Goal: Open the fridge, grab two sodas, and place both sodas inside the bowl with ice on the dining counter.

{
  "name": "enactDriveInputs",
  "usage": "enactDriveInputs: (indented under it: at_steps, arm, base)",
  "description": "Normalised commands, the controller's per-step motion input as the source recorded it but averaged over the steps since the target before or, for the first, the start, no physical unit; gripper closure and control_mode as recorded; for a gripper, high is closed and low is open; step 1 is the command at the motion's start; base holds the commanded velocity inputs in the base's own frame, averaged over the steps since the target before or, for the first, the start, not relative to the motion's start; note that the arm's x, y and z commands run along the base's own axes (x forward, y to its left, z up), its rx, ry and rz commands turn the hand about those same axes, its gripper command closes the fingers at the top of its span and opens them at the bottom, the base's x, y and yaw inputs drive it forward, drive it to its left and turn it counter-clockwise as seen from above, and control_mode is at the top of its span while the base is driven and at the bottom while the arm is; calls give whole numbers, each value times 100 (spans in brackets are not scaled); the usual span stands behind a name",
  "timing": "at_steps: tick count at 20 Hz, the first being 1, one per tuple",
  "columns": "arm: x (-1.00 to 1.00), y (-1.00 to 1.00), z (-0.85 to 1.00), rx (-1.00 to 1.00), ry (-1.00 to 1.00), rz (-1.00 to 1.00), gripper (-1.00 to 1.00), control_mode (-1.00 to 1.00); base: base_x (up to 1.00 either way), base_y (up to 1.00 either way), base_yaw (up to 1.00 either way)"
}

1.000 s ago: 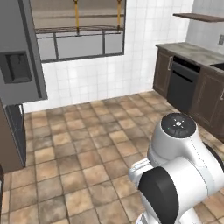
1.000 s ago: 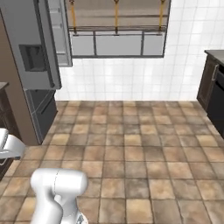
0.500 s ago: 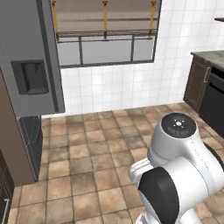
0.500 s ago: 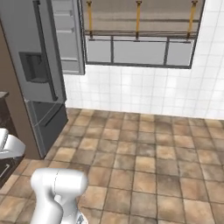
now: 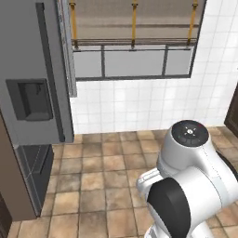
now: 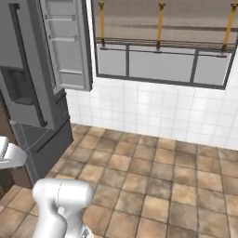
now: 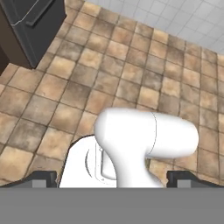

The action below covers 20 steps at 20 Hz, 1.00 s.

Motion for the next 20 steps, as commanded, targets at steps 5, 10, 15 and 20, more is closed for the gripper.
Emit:
enactDriveInputs:
  at_steps: [5, 10, 15, 20]
  arm:
    - [0, 0, 0, 0, 0, 0, -100, 100]
    - [0, 0, 0, 0, 0, 0, -100, 100]
    - [0, 0, 0, 0, 0, 0, -100, 100]
    - [0, 0, 0, 0, 0, 0, -100, 100]
  base:
    - [100, -62, 27]
    - [87, -63, 32]
    - [68, -58, 37]
    - [55, -53, 41]
